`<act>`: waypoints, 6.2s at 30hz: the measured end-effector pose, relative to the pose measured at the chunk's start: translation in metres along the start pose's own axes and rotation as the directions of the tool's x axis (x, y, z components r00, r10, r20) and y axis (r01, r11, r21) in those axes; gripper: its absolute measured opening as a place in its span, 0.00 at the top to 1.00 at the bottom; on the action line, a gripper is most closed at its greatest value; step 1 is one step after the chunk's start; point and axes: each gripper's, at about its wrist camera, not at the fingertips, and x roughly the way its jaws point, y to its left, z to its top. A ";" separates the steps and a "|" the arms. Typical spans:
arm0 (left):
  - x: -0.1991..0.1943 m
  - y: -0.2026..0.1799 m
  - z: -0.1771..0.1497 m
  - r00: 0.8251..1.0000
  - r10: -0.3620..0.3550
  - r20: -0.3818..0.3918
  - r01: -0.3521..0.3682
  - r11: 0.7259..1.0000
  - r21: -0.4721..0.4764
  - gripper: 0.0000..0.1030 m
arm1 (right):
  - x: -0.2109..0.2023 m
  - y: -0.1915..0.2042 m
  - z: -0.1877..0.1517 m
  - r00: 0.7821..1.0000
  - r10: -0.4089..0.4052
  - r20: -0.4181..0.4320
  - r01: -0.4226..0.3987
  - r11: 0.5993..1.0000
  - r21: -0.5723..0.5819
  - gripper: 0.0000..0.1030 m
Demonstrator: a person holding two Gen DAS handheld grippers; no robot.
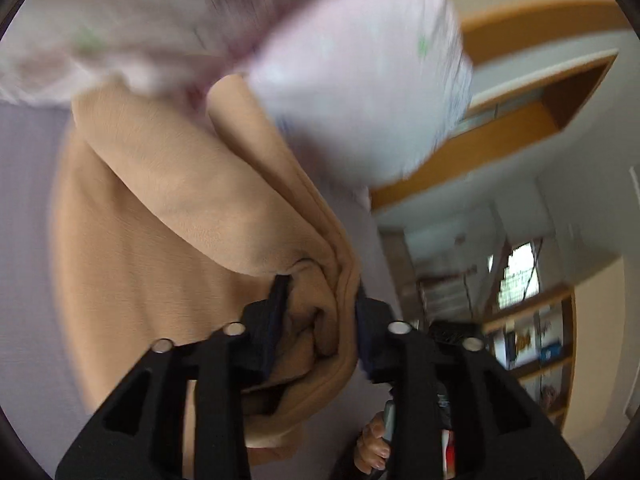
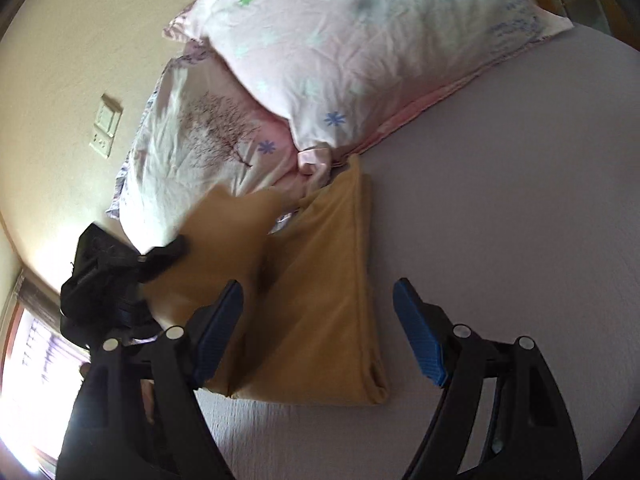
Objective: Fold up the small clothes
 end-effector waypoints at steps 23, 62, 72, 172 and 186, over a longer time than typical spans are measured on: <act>-0.063 0.074 -0.060 0.961 0.275 -0.020 -0.274 0.961 0.045 0.18 | 0.013 0.021 -0.031 0.983 -0.139 -0.119 0.116 0.977 -0.181 0.92; -0.161 0.064 -0.078 0.942 0.236 0.240 -0.268 0.957 0.109 0.35 | 0.132 0.051 0.049 0.979 -0.054 -0.197 0.055 0.998 -0.001 0.53; -0.155 0.034 -0.119 0.838 0.473 0.272 -0.535 0.809 0.243 0.01 | 0.067 0.070 0.020 0.983 -0.179 -0.032 0.172 0.973 -0.153 0.26; -0.121 0.060 -0.191 0.621 0.743 0.250 -0.783 0.571 0.248 0.01 | 0.053 0.115 -0.169 0.861 -0.503 -0.077 0.353 0.700 -0.621 0.02; -0.121 0.060 -0.190 0.621 0.743 0.250 -0.783 0.571 0.248 0.01 | 0.052 0.115 -0.169 0.862 -0.502 -0.078 0.351 0.700 -0.622 0.02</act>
